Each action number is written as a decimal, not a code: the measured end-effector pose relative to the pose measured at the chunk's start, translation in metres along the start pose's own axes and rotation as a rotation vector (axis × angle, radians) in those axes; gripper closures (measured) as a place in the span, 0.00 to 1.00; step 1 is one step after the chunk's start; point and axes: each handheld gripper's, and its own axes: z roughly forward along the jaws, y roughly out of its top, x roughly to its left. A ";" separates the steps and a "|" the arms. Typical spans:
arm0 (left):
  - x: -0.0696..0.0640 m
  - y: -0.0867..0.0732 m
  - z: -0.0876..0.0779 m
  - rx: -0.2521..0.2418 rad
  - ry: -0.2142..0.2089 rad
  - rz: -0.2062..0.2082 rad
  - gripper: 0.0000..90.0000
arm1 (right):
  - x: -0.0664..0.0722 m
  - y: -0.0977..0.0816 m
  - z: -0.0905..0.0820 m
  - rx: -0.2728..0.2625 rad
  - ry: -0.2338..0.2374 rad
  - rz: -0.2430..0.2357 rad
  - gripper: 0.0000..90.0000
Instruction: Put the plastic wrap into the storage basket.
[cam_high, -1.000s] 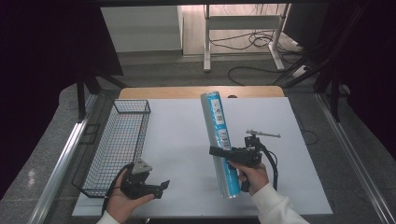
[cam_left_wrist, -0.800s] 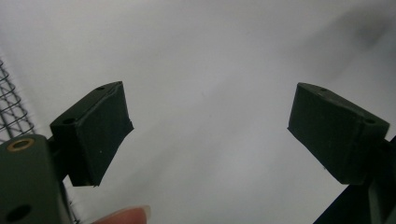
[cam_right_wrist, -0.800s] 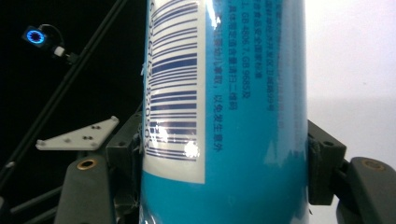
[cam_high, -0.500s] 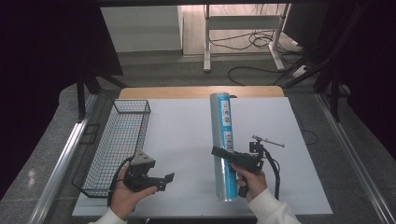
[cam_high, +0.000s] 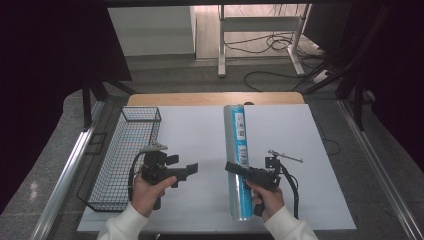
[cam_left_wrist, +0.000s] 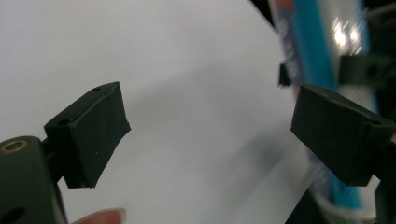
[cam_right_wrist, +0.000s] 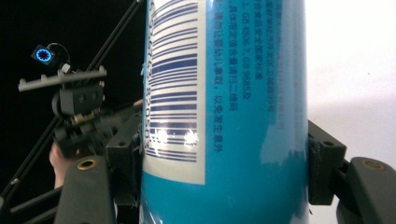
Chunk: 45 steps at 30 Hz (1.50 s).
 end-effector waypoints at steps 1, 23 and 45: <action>0.000 0.005 0.002 -0.010 -0.020 -0.011 0.12 | 0.000 0.000 0.000 0.003 0.002 -0.002 0.35; 0.001 0.047 0.066 0.003 -0.463 -0.214 0.10 | -0.001 -0.006 0.010 0.008 0.024 -0.014 0.35; 0.001 0.052 0.110 0.087 -0.596 -0.249 0.34 | -0.001 -0.010 0.015 0.027 0.034 -0.031 0.35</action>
